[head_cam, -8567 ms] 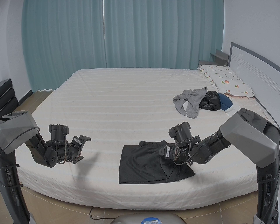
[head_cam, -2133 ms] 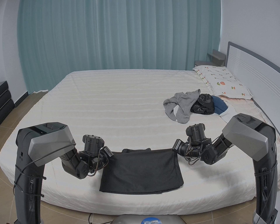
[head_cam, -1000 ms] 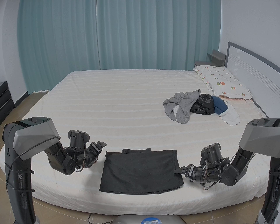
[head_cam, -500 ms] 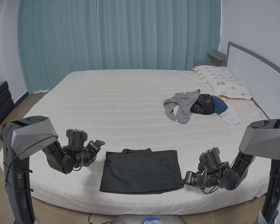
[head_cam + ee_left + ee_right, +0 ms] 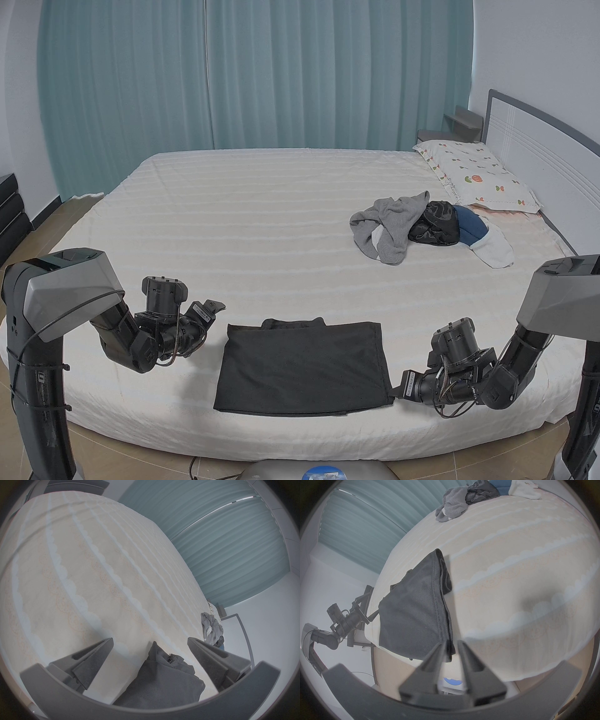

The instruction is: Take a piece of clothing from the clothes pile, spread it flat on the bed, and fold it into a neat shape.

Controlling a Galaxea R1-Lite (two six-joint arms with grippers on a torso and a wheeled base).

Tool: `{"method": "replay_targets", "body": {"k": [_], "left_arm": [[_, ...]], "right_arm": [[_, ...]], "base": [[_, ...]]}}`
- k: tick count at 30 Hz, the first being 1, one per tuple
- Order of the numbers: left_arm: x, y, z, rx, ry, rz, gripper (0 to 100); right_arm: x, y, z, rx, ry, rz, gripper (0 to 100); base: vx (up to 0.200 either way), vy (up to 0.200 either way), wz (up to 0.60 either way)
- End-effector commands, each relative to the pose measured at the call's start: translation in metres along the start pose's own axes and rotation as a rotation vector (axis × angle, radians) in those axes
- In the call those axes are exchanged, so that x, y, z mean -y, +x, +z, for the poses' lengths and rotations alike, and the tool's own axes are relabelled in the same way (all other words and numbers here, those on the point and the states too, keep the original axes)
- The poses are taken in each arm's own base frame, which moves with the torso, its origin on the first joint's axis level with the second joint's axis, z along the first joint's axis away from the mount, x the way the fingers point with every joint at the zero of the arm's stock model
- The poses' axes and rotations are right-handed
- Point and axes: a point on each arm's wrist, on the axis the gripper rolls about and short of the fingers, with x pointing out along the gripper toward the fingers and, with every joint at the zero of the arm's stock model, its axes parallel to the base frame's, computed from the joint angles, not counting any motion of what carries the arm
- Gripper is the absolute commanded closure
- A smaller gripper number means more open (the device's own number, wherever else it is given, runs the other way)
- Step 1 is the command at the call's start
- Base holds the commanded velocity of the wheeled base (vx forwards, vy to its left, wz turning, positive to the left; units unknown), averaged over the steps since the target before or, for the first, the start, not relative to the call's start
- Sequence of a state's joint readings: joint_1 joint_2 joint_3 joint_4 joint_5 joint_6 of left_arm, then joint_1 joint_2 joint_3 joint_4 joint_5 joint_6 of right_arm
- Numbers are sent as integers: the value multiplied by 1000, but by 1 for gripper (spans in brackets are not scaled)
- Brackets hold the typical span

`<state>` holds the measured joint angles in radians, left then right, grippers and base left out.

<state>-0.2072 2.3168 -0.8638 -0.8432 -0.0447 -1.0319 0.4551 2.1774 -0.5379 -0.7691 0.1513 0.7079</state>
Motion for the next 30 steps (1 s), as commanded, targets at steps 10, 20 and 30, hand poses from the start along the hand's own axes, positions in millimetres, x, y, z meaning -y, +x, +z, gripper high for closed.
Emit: {"method": "replay_targets", "body": {"k": [10,20,30], "left_arm": [[0,0,0,1,-1,-1,0],[1,0,0,2,0,-3,0],[1,0,1,4,0,-6,0]], "right_arm": [[-7,34,69,173,52,90,0],[-23,69,109,196,178,162,0],[-29,78,121,176,186,139,0]], "base": [[0,0,0],[0,0,0],[0,0,0]]}}
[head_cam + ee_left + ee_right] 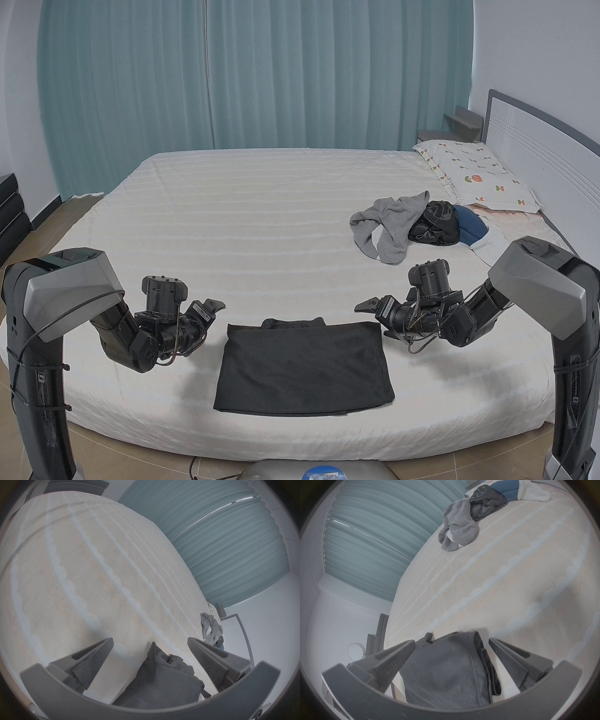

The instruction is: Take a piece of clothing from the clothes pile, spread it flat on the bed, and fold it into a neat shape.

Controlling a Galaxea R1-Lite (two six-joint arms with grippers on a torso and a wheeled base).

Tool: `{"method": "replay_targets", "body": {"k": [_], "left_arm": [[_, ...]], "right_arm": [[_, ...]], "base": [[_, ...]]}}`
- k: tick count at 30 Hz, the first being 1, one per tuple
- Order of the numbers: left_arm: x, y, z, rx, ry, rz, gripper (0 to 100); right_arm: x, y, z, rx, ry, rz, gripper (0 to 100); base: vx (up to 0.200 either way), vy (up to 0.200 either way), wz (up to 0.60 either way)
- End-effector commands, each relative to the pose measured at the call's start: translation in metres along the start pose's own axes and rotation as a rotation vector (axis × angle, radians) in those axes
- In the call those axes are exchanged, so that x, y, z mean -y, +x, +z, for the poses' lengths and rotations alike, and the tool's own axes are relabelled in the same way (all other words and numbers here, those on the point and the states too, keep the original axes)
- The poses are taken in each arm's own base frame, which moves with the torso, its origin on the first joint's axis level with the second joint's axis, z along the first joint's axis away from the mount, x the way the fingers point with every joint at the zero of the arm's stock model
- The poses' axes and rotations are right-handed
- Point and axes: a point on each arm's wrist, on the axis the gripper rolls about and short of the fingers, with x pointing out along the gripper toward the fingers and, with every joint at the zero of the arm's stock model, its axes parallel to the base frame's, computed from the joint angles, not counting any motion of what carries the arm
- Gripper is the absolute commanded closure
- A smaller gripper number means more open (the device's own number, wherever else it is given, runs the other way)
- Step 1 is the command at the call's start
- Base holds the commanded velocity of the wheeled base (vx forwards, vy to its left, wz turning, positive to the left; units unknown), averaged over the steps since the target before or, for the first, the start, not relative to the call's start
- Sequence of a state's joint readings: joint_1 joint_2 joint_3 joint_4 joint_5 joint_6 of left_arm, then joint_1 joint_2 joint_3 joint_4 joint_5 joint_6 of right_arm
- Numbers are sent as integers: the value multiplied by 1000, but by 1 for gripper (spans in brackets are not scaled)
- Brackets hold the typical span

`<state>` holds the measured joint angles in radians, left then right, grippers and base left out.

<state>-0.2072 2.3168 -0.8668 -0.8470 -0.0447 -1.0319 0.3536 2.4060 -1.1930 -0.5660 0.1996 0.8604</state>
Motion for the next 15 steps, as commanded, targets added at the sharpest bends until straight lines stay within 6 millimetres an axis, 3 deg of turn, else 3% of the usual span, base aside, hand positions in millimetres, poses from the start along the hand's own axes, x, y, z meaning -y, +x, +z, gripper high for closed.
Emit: {"method": "replay_targets", "body": {"k": [1,2,6,15], "left_arm": [[0,0,0,0,0,-2,0],[0,0,-1,-1,0,-1,0],[0,0,0,1,0,-1,0],[0,0,-1,1,2,-1,0]], "right_arm": [[2,11,1,-7,4,-10,0],[1,12,1,-10,3,-12,100],[-2,16,-5,-38,-3,-34,100],[-4,14,5,10,1,-56,100]], "base": [[0,0,0],[0,0,0],[0,0,0],[0,0,0]]}}
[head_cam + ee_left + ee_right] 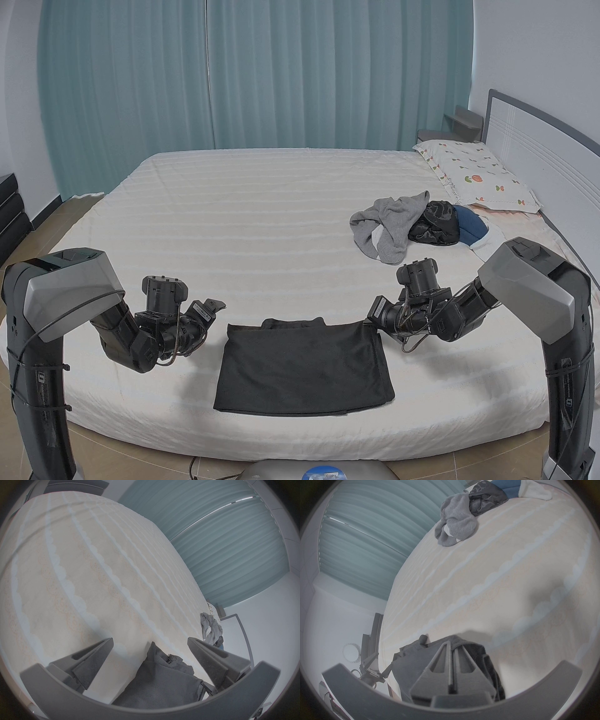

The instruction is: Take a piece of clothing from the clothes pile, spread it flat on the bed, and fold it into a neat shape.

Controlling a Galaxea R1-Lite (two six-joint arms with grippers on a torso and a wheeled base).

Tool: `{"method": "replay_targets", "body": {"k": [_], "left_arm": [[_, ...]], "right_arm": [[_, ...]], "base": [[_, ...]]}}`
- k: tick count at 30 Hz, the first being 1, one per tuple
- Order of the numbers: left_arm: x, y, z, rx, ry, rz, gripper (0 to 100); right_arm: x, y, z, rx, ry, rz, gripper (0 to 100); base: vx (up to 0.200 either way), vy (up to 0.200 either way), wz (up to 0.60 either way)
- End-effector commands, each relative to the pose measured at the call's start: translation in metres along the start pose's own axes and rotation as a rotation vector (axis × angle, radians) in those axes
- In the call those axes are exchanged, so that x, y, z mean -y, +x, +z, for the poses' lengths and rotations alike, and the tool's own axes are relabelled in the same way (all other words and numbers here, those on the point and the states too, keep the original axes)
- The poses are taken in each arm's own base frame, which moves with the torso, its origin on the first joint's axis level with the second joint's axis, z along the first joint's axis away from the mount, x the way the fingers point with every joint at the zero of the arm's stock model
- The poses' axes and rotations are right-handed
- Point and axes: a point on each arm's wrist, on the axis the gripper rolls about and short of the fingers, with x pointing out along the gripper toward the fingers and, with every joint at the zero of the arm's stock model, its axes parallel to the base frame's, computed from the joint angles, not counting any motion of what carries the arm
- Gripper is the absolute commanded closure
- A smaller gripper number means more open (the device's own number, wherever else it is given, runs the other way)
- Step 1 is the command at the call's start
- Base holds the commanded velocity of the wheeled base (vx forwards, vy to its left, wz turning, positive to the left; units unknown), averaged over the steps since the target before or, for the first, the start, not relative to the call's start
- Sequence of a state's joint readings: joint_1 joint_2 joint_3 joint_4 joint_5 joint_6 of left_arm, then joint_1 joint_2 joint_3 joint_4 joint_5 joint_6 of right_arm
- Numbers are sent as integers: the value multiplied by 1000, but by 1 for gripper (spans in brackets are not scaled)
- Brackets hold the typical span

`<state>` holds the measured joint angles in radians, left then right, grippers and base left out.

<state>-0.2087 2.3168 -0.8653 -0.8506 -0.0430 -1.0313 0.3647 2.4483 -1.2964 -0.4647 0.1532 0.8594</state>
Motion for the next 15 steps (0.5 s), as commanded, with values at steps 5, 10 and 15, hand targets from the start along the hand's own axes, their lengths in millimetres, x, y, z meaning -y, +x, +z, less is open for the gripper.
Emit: {"method": "replay_targets", "body": {"k": [5,10,15], "left_arm": [[0,0,-1,-3,5,1,0],[0,0,-1,-3,5,1,0],[0,0,-2,-4,5,2,0]], "right_arm": [[4,-3,7,22,11,-7,100],[5,-3,8,22,14,-13,100],[6,-3,7,17,15,-16,100]], "base": [[0,0,0],[0,0,0],[0,0,0]]}}
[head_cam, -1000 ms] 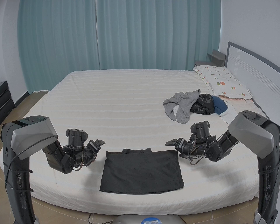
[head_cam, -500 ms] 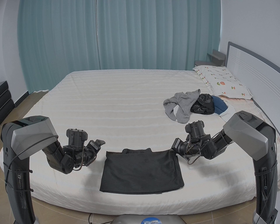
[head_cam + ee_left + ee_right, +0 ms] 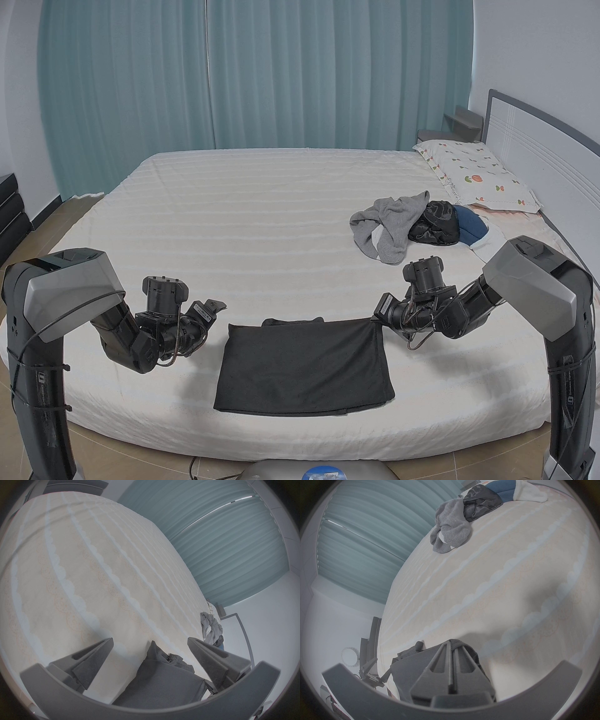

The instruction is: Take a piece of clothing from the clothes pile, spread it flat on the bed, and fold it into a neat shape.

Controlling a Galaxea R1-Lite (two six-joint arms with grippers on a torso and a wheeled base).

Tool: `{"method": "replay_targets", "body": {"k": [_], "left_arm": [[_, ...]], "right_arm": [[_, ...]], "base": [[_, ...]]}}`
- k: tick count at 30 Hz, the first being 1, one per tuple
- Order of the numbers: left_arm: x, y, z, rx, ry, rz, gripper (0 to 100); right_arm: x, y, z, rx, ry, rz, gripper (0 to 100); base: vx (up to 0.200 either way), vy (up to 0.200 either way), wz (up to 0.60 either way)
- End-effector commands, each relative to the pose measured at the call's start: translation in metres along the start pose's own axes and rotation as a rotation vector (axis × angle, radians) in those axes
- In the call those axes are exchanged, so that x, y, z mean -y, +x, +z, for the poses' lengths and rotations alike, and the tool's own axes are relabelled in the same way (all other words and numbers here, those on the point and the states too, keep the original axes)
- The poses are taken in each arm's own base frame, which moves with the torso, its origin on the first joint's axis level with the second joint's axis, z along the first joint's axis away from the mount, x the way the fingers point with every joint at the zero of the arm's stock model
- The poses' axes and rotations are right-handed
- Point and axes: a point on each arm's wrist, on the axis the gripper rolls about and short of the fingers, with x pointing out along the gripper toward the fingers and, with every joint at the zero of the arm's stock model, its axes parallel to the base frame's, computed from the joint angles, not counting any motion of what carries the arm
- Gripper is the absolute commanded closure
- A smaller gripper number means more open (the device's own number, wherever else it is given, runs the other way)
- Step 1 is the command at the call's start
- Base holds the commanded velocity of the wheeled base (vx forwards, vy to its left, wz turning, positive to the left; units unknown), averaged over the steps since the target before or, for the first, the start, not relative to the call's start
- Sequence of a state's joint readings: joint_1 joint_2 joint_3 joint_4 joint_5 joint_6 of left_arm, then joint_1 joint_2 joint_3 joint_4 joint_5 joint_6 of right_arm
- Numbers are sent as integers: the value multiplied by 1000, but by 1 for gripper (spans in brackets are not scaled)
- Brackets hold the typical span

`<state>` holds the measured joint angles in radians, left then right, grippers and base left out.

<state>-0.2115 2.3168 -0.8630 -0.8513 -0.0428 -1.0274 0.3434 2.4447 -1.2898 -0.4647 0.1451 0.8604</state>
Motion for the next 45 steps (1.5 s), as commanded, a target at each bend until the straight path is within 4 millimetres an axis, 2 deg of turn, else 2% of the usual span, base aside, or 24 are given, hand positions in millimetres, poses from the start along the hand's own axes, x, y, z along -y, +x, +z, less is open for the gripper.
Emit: {"method": "replay_targets", "body": {"k": [1,4,5,9,12,20,23,25,29,34,40,45], "left_arm": [[0,0,0,0,0,0,0],[0,0,0,-1,0,1,0],[0,0,0,-1,0,1,0],[0,0,0,0,0,0,0],[-1,-1,-1,-2,0,3,0],[-1,-1,-1,-2,0,3,0],[0,-1,-2,-4,0,1,0],[0,-1,-2,-4,0,1,0],[1,-2,-2,-7,2,2,0],[-3,-3,-6,-17,24,13,0],[-7,-5,-25,-65,166,22,0],[-8,2,-34,-51,221,-22,0]], "right_arm": [[0,-1,0,-1,0,0,100],[1,-1,2,3,3,0,100],[2,-1,3,7,5,-1,0],[6,-4,10,24,20,1,0],[15,-14,14,20,39,-9,0],[21,-54,13,88,191,58,0],[36,-63,6,96,219,60,0],[47,-65,6,105,225,92,0],[55,-67,9,116,250,120,0],[67,-57,9,86,283,119,0],[69,-59,10,89,277,151,0],[70,-58,6,88,267,158,0]], "base": [[0,0,0],[0,0,0],[0,0,0],[0,0,0],[0,0,0],[0,0,0],[0,0,0],[0,0,0],[-200,0,0],[-80,0,0],[0,0,0],[0,0,0]]}}
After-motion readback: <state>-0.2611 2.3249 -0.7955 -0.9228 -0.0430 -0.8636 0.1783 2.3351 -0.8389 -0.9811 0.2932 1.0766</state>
